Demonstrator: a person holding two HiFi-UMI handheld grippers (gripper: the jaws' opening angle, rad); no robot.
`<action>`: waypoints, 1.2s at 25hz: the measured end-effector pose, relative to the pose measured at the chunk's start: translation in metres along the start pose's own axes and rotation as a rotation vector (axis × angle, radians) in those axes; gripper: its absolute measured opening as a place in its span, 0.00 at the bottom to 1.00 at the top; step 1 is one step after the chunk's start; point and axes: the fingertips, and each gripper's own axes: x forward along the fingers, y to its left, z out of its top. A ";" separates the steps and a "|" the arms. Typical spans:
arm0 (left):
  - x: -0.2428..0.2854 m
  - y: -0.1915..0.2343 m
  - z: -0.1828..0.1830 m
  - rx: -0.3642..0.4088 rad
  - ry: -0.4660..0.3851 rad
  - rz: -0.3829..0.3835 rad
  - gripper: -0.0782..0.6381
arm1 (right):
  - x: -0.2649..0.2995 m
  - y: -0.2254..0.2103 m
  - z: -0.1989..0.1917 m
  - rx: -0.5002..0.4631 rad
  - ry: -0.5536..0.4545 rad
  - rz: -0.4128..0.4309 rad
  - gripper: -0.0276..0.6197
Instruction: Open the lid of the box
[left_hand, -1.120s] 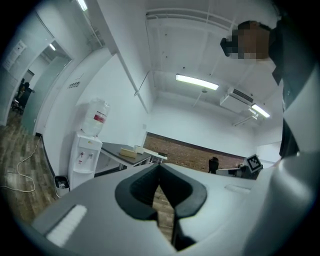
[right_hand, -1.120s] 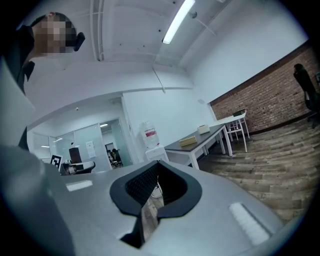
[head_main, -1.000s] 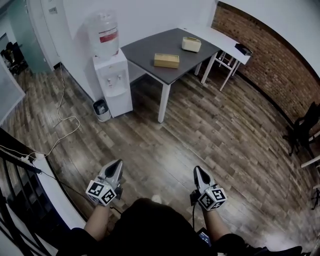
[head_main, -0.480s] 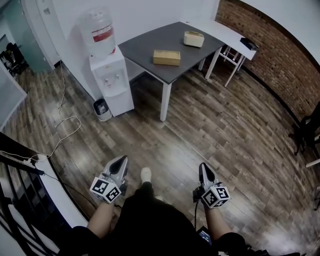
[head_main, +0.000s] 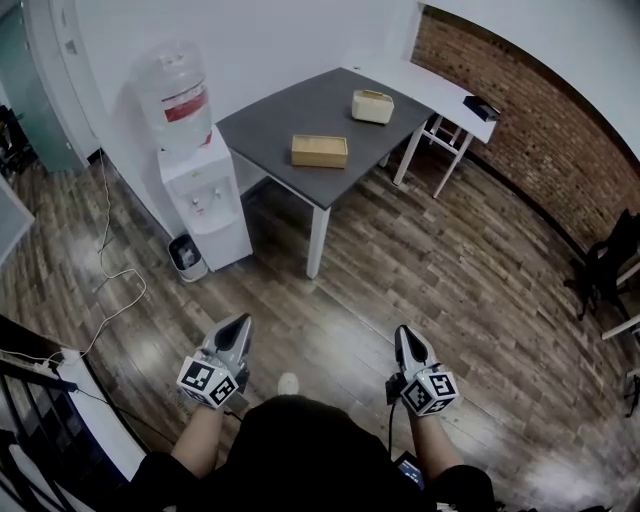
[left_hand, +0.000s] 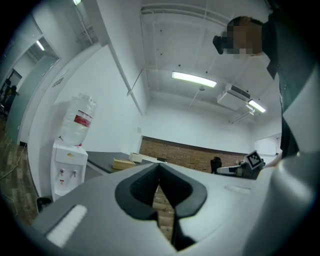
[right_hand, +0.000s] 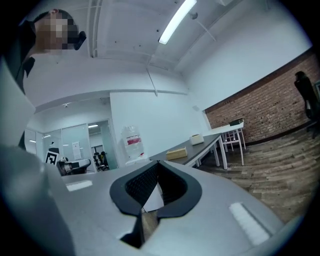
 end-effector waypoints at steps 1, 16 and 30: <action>0.006 0.008 0.001 -0.001 0.000 0.000 0.11 | 0.008 -0.001 0.005 -0.004 -0.006 -0.004 0.05; 0.042 0.064 -0.014 -0.060 0.066 -0.033 0.11 | 0.067 0.007 -0.003 -0.018 0.080 -0.016 0.05; 0.114 0.061 -0.022 0.080 0.119 -0.023 0.11 | 0.147 -0.042 0.009 -0.037 0.112 0.070 0.05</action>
